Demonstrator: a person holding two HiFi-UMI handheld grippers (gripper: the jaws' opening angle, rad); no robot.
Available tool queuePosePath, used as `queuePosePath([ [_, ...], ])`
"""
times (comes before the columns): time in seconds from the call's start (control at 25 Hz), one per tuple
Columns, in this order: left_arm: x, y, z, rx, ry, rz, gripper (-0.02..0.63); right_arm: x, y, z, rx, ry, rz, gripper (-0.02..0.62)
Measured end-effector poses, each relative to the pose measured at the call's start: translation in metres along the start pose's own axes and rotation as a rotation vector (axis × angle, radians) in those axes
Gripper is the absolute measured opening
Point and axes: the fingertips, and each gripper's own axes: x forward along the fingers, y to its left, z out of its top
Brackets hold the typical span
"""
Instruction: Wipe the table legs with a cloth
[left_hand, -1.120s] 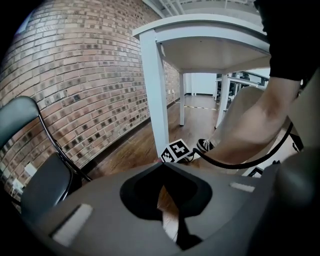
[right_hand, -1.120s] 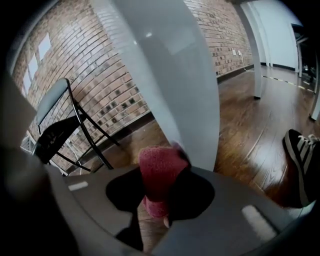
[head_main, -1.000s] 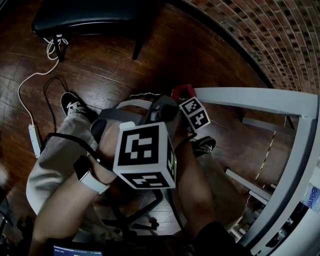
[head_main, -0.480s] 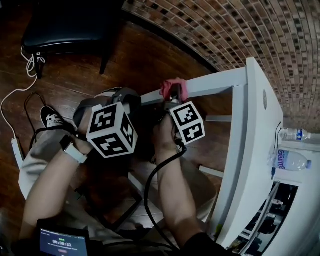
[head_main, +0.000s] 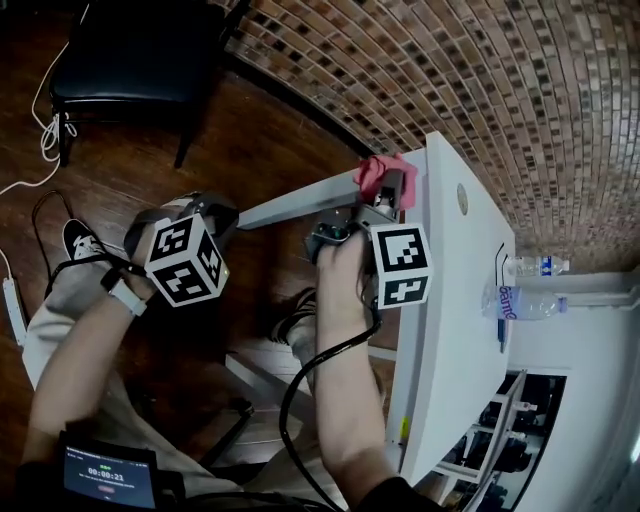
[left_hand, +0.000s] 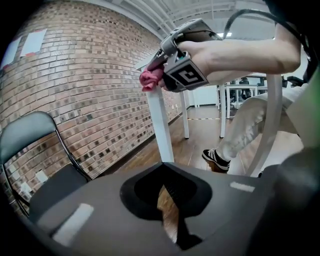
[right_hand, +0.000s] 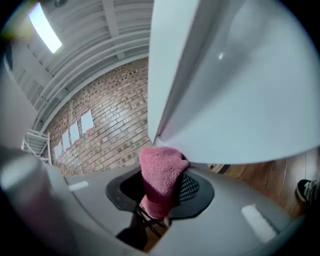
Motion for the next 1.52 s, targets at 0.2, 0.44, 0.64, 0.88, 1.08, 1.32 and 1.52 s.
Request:
queuePosePath([
  [0.2, -0.009, -0.020, -0.006, 0.030, -0.014, -0.020, 0.002, -0.027, 0.002, 0.019, 0.127, -0.047, -0.018, 0.106],
  [0.44, -0.036, -0.054, 0.004, 0.066, -0.057, -0.071, 0.002, -0.079, -0.001, 0.040, 0.157, -0.080, -0.038, 0.106],
  [0.64, -0.056, -0.085, 0.004, 0.095, -0.050, -0.115, 0.002, -0.129, -0.008, 0.057, 0.171, -0.084, -0.076, 0.106],
  [0.88, -0.070, -0.120, 0.007, 0.100, -0.095, -0.141, 0.002, -0.200, -0.022, 0.063, 0.193, -0.079, -0.119, 0.107],
  [1.08, -0.084, -0.166, 0.040, 0.125, -0.173, -0.215, 0.002, -0.264, -0.037, 0.075, 0.181, -0.097, -0.171, 0.107],
  [1.32, -0.099, -0.228, 0.053, 0.234, -0.201, -0.324, 0.002, -0.340, -0.057, 0.089, 0.163, -0.087, -0.254, 0.106],
  [1.52, -0.105, -0.248, 0.044, 0.265, -0.201, -0.377, 0.002, -0.375, -0.068, 0.089, 0.172, -0.089, -0.308, 0.106],
])
